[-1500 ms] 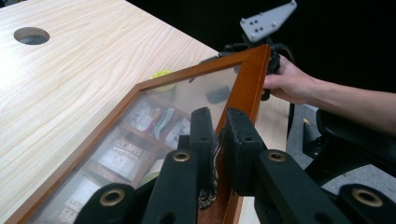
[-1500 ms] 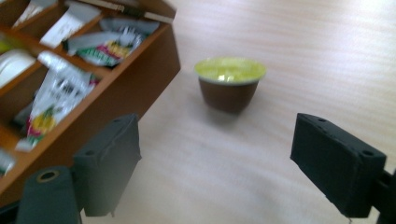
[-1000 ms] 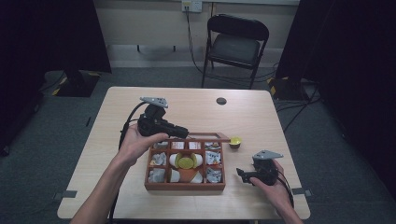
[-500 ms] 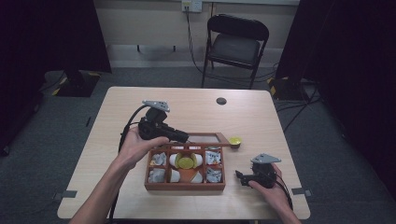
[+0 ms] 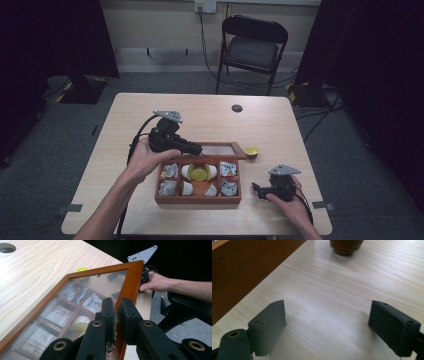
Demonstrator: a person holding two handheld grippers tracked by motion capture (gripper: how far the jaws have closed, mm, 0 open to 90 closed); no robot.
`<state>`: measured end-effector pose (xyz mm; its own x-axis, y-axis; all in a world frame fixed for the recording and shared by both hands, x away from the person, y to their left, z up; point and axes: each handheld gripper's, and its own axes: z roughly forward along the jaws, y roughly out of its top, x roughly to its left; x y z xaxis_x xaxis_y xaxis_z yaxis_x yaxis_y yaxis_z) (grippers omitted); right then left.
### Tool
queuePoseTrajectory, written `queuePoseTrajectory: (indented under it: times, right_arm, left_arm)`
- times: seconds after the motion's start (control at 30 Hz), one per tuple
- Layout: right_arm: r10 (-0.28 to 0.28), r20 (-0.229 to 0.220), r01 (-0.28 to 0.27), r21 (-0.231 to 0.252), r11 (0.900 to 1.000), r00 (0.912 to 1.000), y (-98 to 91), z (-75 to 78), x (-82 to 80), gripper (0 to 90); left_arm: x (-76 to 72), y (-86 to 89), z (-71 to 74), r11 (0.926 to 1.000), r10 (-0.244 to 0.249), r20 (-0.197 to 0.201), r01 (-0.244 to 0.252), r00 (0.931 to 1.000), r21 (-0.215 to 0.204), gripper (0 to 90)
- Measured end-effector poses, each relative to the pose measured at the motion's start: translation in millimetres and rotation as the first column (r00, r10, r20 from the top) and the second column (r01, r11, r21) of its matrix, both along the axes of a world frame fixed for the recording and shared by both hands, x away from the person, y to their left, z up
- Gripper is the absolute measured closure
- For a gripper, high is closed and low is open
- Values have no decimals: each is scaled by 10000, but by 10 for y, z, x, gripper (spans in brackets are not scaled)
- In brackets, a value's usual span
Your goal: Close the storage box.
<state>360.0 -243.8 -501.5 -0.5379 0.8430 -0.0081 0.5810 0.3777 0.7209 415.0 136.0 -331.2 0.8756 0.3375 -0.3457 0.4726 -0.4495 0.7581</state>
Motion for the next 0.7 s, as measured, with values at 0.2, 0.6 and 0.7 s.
queuePoseTrajectory:
  times: [0.2, 0.6, 0.7]
  right_arm:
    - [31, 5, -31, 1, 10000, 10000, -2, 0, 2, 135]
    - [68, 14, -68, -1, 10000, 10000, -4, -1, 4, 135]
    - [81, 13, -81, 2, 10000, 10000, -5, -1, 5, 135]
  left_arm:
    - [-41, -13, -41, 9993, -290, 0, 290, 9996, 238, 819]
    - [-100, -58, -91, 9954, -680, 35, 676, 9977, 686, 819]
    - [-113, -54, -105, 9956, -677, 56, 672, 9977, 649, 819]
